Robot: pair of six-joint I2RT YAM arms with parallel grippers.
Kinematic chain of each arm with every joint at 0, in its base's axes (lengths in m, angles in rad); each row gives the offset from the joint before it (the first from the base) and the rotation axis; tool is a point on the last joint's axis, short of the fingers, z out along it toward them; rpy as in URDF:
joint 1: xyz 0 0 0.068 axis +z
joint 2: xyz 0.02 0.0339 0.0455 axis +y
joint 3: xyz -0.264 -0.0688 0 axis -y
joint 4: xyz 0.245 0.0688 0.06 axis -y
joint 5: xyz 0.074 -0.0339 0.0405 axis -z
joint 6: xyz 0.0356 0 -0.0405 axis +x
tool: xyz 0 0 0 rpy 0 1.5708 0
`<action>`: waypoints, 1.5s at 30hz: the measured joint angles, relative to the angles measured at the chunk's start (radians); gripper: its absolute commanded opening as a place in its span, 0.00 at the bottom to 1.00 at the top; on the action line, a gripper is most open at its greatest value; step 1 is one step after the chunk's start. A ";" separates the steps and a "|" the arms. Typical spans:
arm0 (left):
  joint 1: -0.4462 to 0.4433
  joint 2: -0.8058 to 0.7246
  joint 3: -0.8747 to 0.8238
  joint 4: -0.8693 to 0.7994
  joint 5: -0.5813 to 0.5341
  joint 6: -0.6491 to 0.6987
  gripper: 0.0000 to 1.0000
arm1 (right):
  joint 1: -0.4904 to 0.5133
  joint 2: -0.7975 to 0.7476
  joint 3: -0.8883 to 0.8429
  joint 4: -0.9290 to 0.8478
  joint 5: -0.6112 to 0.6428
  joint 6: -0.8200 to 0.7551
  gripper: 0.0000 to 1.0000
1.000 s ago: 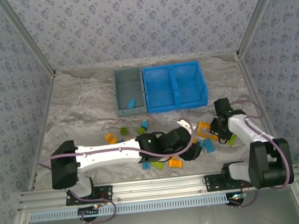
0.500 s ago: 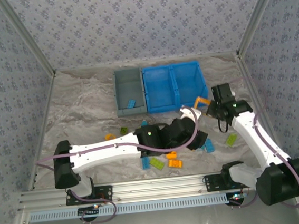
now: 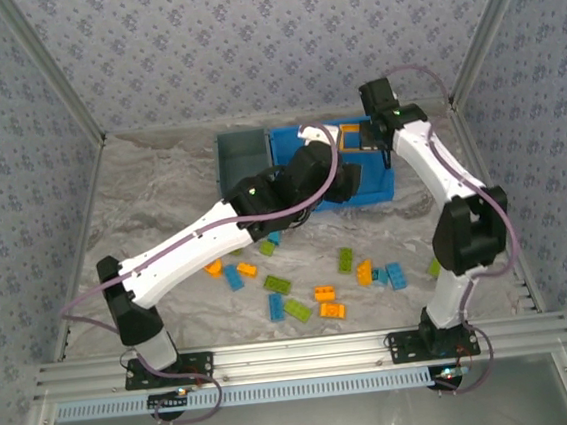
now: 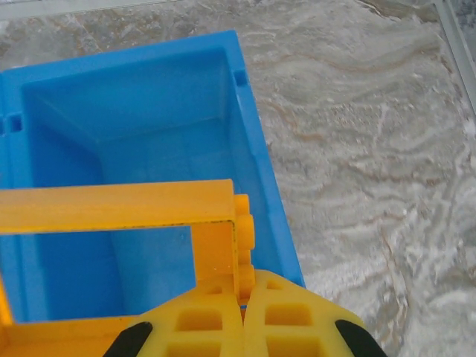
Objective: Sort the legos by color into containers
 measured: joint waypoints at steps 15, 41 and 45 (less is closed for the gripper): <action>0.047 0.302 0.304 -0.103 -0.003 0.047 0.75 | -0.018 0.364 0.298 -0.085 0.029 -0.101 0.00; 0.109 -0.078 -0.247 -0.124 -0.021 -0.120 0.74 | 0.022 0.287 0.327 -0.126 0.004 -0.103 0.30; 0.169 -0.222 -0.435 -0.160 -0.014 -0.198 0.73 | 0.062 0.052 0.251 -0.106 0.011 -0.080 0.33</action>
